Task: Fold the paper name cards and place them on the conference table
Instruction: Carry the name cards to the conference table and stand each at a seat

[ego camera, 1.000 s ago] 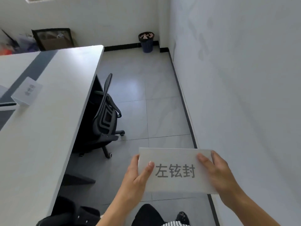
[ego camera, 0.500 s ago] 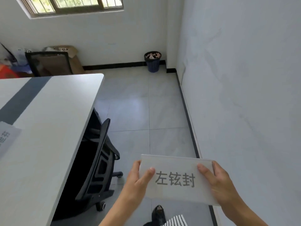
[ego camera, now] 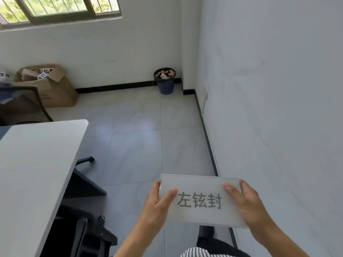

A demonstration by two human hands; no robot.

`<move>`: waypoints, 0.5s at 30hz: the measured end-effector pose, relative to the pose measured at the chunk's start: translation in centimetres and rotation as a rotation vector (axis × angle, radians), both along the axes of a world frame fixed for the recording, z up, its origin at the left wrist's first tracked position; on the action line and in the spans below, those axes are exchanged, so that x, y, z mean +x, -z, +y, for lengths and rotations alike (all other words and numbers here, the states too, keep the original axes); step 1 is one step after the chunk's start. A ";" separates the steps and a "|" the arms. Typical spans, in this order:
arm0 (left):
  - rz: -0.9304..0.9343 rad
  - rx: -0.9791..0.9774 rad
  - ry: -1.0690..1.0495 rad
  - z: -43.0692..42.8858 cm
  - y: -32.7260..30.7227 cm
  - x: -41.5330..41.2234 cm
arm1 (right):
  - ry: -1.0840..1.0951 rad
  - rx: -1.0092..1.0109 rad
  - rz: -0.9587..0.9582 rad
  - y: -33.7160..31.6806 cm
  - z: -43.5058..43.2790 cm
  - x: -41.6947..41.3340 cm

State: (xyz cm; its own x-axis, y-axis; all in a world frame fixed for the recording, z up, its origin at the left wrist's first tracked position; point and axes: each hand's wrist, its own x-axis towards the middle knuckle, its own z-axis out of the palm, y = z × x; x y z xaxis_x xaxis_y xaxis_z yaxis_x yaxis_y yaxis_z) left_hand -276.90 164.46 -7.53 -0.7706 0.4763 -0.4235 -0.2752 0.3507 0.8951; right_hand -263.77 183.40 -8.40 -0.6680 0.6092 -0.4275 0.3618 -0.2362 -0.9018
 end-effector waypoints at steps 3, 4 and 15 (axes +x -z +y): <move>0.045 -0.006 -0.066 4.7 -1.4 -5.9 | -0.055 0.029 0.004 -1.2 5.7 -7.6; 0.047 -0.002 -0.098 5.7 -1.5 -7.7 | -0.091 0.035 0.010 -1.7 7.2 -10.2; -0.047 0.074 -0.414 9.9 0.8 -29.1 | -0.383 0.016 0.009 -0.6 13.5 -38.1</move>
State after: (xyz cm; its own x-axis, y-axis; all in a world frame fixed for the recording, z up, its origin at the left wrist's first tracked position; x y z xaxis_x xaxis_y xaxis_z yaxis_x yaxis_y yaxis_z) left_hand -306.01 174.34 -8.36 -0.8841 0.1610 -0.4386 -0.4201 0.1371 0.8971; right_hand -301.84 196.88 -7.77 -0.8523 0.3213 -0.4128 0.4128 -0.0714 -0.9080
